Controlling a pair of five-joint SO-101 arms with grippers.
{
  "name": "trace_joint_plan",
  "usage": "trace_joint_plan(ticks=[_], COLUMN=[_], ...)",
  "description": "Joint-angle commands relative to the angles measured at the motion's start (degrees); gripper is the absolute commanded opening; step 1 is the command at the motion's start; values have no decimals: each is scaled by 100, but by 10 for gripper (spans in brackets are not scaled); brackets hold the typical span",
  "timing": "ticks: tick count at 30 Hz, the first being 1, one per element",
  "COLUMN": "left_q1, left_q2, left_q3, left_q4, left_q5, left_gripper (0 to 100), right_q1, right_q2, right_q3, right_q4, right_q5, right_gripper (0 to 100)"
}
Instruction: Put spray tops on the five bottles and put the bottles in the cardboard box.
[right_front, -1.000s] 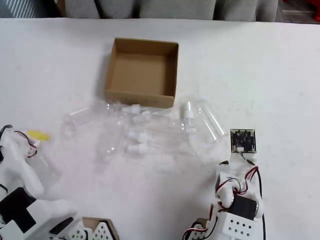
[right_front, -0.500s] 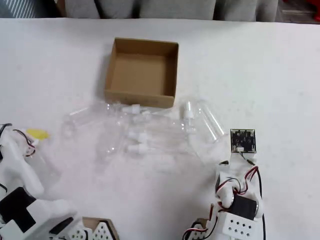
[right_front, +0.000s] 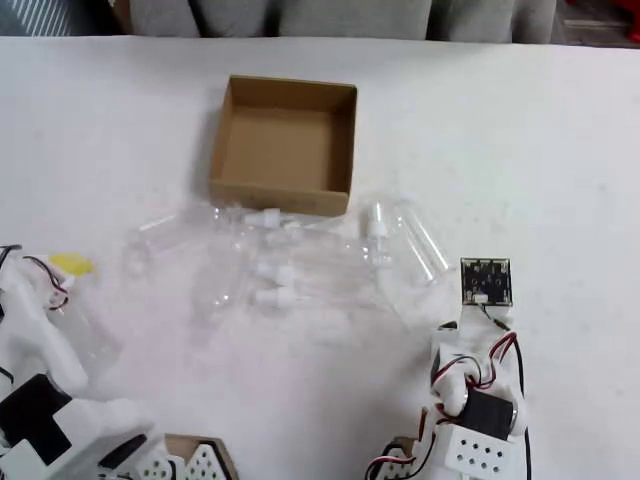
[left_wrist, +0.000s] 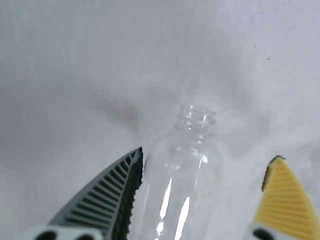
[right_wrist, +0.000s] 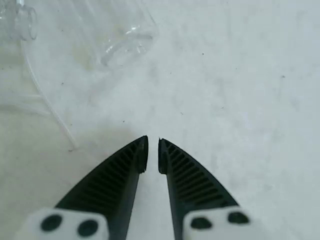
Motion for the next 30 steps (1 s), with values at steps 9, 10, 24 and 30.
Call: trace_joint_plan(ticks=[9, 10, 24, 30], left_q1=[40, 40, 31, 57], left_q2=[-22, -22, 1191, 1130], left_q3=[-308, -308, -1389, -1266], left_q4=[79, 123, 923, 659], left_q5=[-9, -9, -299, -255], left_gripper=[369, 369, 313, 308], right_q1=[31, 31, 13, 4], right_q2=[4, 4, 4, 4], right_q3=[53, 53, 53, 53], right_q4=[66, 66, 66, 66], right_q5=[62, 62, 62, 62], right_gripper=[15, 15, 15, 15])
